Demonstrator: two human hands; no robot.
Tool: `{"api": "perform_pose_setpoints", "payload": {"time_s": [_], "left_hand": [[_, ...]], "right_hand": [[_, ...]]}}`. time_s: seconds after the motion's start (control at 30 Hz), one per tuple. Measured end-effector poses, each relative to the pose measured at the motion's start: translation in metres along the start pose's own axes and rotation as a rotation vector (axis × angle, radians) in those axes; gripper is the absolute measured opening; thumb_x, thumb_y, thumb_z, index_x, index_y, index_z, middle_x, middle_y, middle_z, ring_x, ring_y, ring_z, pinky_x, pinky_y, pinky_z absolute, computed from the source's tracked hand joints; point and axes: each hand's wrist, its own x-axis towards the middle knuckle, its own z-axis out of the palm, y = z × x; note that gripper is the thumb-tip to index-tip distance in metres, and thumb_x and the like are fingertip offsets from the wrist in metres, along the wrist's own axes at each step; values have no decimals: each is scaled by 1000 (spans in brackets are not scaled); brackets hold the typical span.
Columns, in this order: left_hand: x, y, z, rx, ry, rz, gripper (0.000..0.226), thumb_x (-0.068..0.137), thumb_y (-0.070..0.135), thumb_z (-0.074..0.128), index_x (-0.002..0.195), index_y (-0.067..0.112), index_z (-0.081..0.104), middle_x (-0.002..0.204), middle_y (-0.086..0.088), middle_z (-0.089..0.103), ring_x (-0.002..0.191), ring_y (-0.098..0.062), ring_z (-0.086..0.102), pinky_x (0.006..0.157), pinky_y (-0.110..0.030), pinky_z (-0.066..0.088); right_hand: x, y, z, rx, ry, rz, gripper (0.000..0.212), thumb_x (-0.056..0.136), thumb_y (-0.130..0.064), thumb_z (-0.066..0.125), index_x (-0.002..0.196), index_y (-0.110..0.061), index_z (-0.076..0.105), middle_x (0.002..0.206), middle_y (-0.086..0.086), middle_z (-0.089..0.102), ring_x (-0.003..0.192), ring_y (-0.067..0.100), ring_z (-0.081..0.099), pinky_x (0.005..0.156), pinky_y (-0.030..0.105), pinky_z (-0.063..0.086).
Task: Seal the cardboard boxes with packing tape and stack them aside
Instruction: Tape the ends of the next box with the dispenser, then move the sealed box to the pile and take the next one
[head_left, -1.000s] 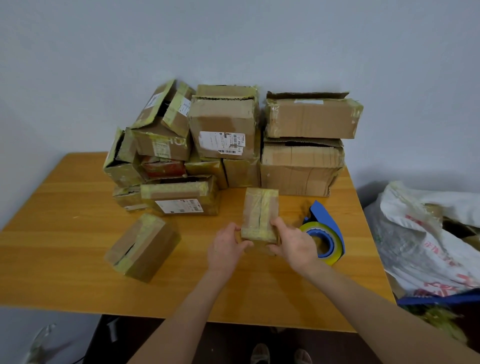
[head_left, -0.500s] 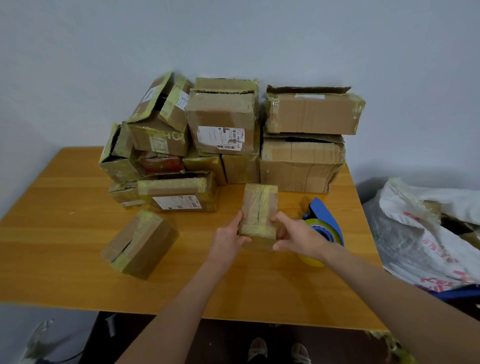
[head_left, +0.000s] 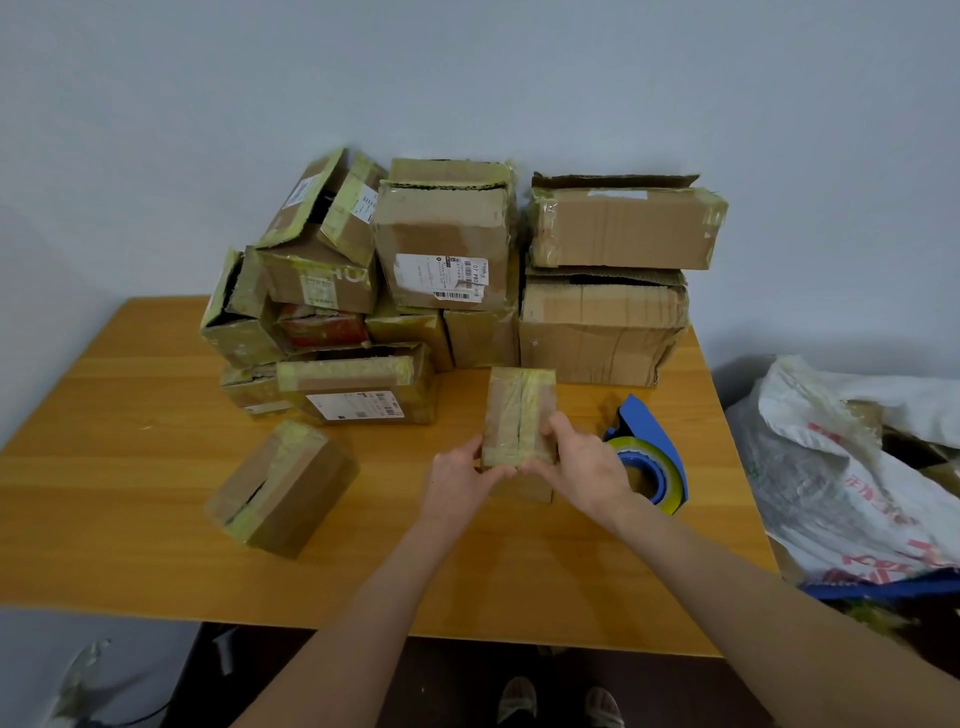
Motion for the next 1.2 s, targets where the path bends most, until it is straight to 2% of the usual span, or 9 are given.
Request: {"api": "perform_pose_setpoints", "payload": {"time_s": [0.13,0.23,0.43,0.6,0.73,0.83,0.97,1.07,1.2], "left_hand": [[0,-6,-2,-50,-44,-5,41,91,32,63,127,13,59,109,-4,71,87,-13,68,73,-15,50],[-2,-2,0,-53,-16,-80,39,100,29,48,134,10,52,109,-6,68,89,-16,67,71,-17,49],[9,-5,-15,89,-103,-83,22,100,19,47,106,11,66,102,-7,70,87,-16,65,80,-29,55],[-1,-25,-71,259,255,-38,23,96,18,51,117,19,62,108,4,64,92,-9,60,71,-17,45],[-10,-88,-141,251,505,-284,30,94,14,51,124,14,54,116,-5,56,98,-18,53,74,-27,46],[-24,-147,-171,208,428,-550,44,95,18,51,137,9,42,132,-15,49,114,-31,52,90,-44,48],[-45,-185,-170,-91,155,-758,68,99,43,43,151,4,20,148,-18,39,131,-36,43,103,-45,39],[-58,-185,-159,-141,73,-759,70,96,52,44,146,3,35,141,-14,49,123,-32,50,100,-41,43],[-70,-168,-141,-506,103,-848,57,91,50,56,128,5,56,114,-9,61,102,-25,58,88,-36,49]], "right_hand": [[6,2,-1,89,-48,32,41,90,-42,63,117,-22,38,107,6,67,88,25,66,75,43,56],[8,2,0,203,-45,171,64,89,-41,65,138,-15,31,111,9,66,94,26,66,76,41,56],[0,0,-1,690,-335,462,74,87,-49,64,147,-19,33,140,8,49,118,31,55,85,40,54],[-4,-11,4,828,-335,494,80,80,-40,76,145,-16,35,135,7,52,114,28,59,82,40,59],[-5,-38,15,606,-448,346,76,79,-43,76,140,-18,38,117,-1,55,107,24,60,74,32,59],[-9,-68,31,566,-528,272,76,81,-42,74,142,-16,38,135,2,53,111,19,56,80,27,53],[-8,-106,52,582,-560,238,78,81,-43,74,144,-16,36,141,3,49,123,21,53,94,30,47],[-2,-122,65,582,-599,240,80,83,-50,68,148,-19,32,143,3,47,125,22,52,97,34,48],[4,-133,80,668,-650,368,86,83,-60,63,152,-28,24,150,3,39,128,27,47,101,43,47]]}}
